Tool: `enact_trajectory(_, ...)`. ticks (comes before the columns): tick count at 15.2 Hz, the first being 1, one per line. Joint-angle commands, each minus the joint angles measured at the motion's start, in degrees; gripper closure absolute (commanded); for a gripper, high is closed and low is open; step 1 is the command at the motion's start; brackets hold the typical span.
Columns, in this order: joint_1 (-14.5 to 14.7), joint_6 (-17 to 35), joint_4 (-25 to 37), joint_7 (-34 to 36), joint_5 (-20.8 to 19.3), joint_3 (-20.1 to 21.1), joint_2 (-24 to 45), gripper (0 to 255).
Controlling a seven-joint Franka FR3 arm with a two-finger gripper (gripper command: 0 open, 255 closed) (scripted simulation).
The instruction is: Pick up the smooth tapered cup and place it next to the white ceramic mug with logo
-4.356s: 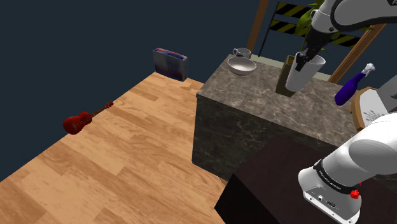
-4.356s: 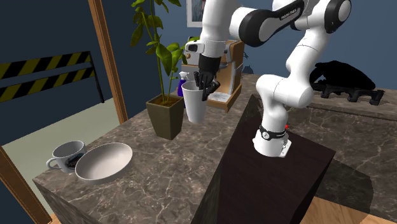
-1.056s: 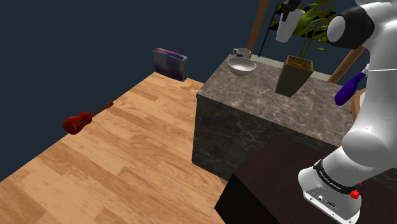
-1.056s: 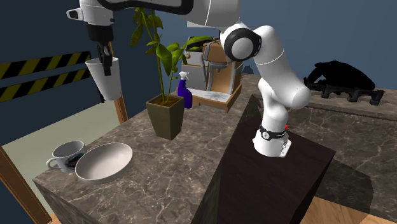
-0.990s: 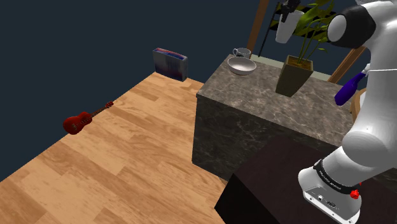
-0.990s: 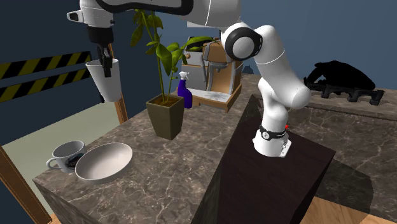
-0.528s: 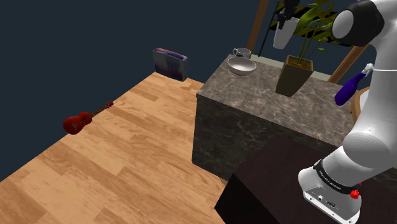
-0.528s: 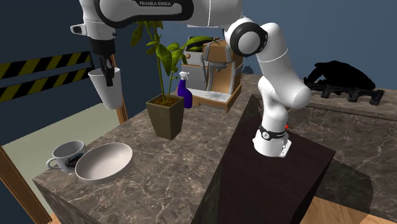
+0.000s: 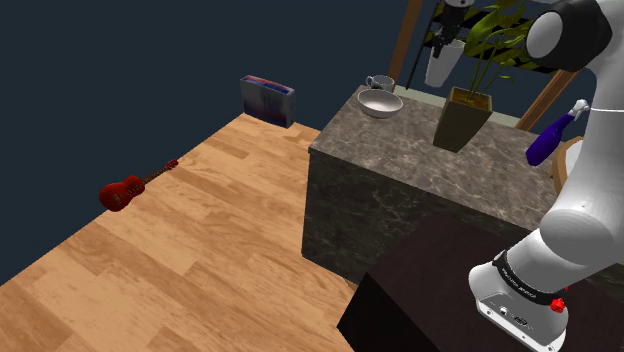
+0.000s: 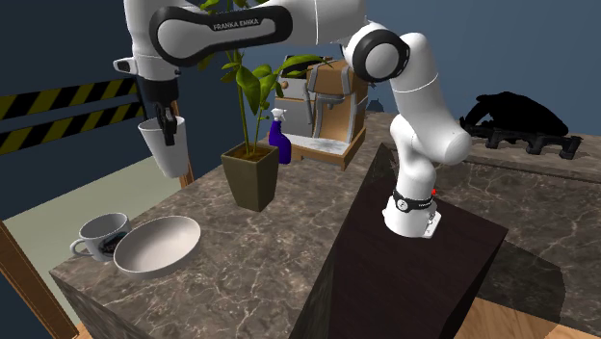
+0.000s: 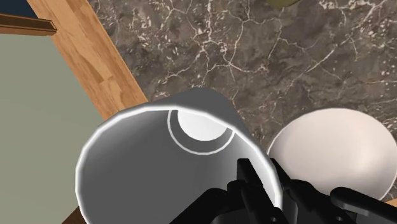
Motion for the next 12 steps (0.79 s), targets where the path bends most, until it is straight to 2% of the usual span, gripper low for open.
enact_trajectory(1, 0.28, 1.69, -1.83, 0.16, -0.07, 0.03, -0.18, 255)
enact_trajectory(12, 0.96, 10.02, -10.00, 0.39, 0.03, 0.25, 0.07, 255)
